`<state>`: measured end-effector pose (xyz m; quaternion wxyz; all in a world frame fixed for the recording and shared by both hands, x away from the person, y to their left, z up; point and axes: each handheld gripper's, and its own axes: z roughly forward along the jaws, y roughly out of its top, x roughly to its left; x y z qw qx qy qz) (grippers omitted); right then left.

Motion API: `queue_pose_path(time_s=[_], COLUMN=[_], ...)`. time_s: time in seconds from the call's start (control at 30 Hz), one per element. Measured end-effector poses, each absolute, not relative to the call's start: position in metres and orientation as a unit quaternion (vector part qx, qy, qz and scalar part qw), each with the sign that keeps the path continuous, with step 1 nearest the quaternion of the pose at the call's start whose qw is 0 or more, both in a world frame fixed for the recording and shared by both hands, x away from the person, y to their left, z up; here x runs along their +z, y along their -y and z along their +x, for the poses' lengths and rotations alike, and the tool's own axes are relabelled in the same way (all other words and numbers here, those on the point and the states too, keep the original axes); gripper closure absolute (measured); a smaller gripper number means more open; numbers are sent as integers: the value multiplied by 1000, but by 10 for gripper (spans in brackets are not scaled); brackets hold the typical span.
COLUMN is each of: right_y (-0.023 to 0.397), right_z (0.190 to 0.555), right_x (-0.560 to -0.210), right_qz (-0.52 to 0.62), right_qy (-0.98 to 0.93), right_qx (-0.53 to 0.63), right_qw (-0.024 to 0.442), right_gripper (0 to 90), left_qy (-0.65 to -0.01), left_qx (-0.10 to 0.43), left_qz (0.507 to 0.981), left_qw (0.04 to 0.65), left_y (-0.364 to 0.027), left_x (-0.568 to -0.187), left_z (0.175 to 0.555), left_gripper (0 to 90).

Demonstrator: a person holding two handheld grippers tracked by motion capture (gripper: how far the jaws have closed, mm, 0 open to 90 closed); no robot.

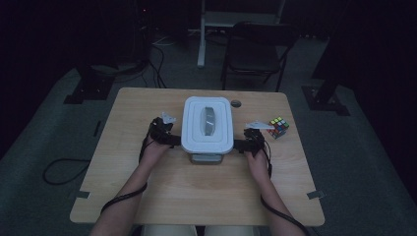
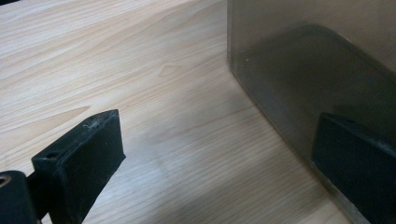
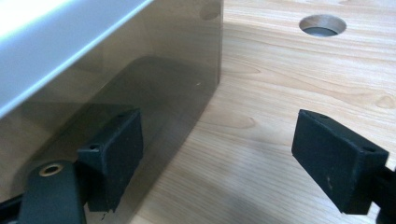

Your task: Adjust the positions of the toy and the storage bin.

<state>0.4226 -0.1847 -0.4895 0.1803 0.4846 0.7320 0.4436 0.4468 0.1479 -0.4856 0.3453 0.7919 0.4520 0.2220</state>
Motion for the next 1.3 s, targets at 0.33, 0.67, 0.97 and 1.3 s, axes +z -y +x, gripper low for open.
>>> queue_pose_path(time_s=[0.33, 0.67, 0.97, 1.3], right_y=[202, 211, 201, 197], right_z=[421, 443, 474, 480], right_x=[-492, -497, -493, -494], right_qz=[488, 500, 511, 513], right_qy=[-731, -732, -726, -729], right_qx=[448, 423, 420, 422], right_qw=[163, 188, 189, 167], right_gripper=[157, 121, 121, 160], left_qy=[-439, -472, -459, -444], left_qx=[221, 220, 222, 230], left_qz=[794, 771, 781, 786], left_qw=[357, 366, 361, 364], left_y=[-139, -155, -143, -134], left_x=[-489, -492, -488, -480], left_z=[450, 473, 490, 488], left_gripper=[31, 30, 29, 32])
